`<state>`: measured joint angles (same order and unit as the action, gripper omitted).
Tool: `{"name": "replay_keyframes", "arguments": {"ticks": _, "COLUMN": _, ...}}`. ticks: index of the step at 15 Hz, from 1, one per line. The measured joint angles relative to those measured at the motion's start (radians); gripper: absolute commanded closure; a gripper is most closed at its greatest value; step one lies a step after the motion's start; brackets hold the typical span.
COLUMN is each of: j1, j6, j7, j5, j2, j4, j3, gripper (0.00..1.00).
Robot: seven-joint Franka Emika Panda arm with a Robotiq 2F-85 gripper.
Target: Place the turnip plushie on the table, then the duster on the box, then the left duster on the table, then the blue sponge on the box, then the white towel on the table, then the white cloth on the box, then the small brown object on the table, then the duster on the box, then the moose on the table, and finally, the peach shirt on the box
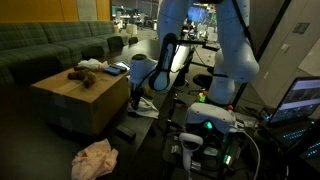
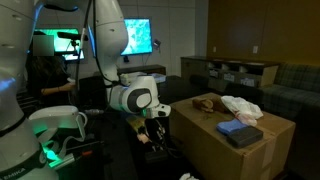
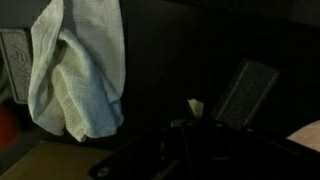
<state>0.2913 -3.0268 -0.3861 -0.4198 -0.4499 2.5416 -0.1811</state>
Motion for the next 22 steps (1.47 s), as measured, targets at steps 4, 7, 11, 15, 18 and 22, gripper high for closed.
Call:
{"name": "replay_keyframes", "arguments": {"ticks": 4, "j1": 0.075, "j6": -0.062, "j7": -0.072, "j5": 0.001, "j2": -0.106, "j4": -0.016, "j3": -0.072, "gripper": 0.97}}
{"name": "replay_keyframes", "arguments": {"ticks": 7, "j1": 0.09, "j6": -0.078, "j7": -0.084, "j5": 0.046, "j2": -0.158, "j4": -0.036, "j3": -0.077, "gripper": 0.97}}
{"name": "replay_keyframes", "arguments": {"ticks": 11, "j1": 0.108, "j6": -0.089, "j7": -0.011, "j5": 0.231, "j2": -0.203, "j4": -0.067, "j3": -0.06, "gripper": 0.66}}
{"name": "replay_keyframes", "arguments": {"ticks": 15, "j1": 0.109, "j6": -0.09, "j7": 0.027, "j5": 0.329, "j2": -0.226, "j4": -0.099, "j3": -0.041, "gripper": 0.43}}
{"name": "replay_keyframes", "arguments": {"ticks": 18, "j1": 0.11, "j6": -0.092, "j7": 0.041, "j5": 0.364, "j2": -0.232, "j4": -0.112, "j3": -0.037, "gripper": 0.21}}
{"name": "replay_keyframes", "arguments": {"ticks": 22, "j1": 0.111, "j6": -0.101, "j7": 0.049, "j5": 0.38, "j2": -0.232, "j4": -0.115, "j3": -0.036, "gripper": 0.0}}
